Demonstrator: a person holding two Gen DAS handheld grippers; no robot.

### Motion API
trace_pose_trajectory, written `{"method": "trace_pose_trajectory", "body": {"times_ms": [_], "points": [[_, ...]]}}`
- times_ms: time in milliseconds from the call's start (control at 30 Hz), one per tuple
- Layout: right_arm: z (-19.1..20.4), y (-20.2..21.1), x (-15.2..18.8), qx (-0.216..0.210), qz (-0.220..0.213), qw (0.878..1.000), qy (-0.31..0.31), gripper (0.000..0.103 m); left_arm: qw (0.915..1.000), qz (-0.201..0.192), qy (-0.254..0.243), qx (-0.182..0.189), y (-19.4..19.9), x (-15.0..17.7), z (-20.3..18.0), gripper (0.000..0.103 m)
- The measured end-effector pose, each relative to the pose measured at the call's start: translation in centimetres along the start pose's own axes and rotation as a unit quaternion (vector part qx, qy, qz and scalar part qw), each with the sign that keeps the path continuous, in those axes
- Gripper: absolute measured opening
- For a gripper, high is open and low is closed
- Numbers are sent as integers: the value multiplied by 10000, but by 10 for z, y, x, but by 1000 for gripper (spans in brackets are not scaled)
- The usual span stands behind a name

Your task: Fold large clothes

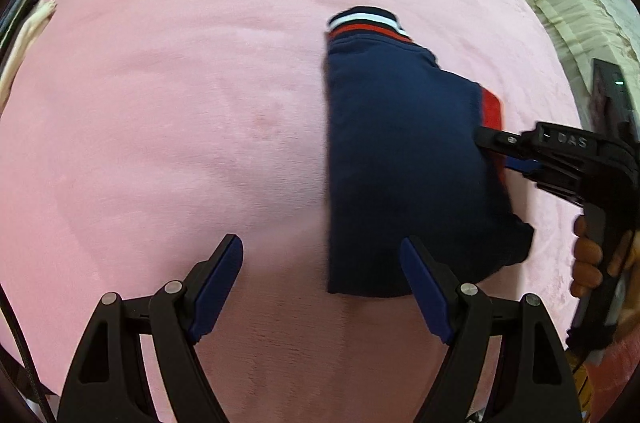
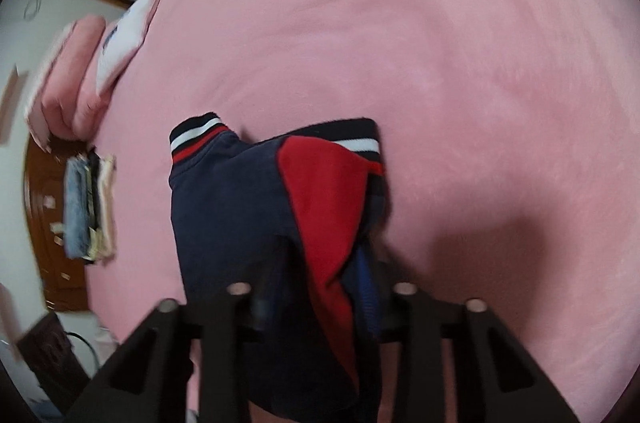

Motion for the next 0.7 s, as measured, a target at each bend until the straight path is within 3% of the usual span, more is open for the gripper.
{"method": "trace_pose_trajectory", "body": {"times_ms": [133, 200, 300, 533, 700], "points": [[14, 7, 0, 644, 12, 9958, 652, 18, 9997, -46, 149, -179, -1, -2, 13, 79], [25, 14, 0, 710, -81, 9941, 815, 14, 9996, -28, 198, -220, -2, -3, 18, 79], [43, 26, 0, 444, -239, 9959, 752, 11, 9993, -61, 208, -293, -1, -4, 25, 79], [96, 32, 3, -967, -355, 9919, 744, 10, 9986, -50, 229, -474, -3, -5, 39, 79], [136, 29, 9, -2153, -258, 9744, 587, 9, 9978, -112, 240, -611, 0, -9, 49, 79]]}}
Point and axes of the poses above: each gripper's, at about its wrist camera, not at the fingertips, and y roughly against the way its jaws point, z to its left, x to its underside, the point moved 8 cm from there along -y, roughly the way its jaws point, and after that the axes turned 7 degrees about -z, right-handed, at the moved point
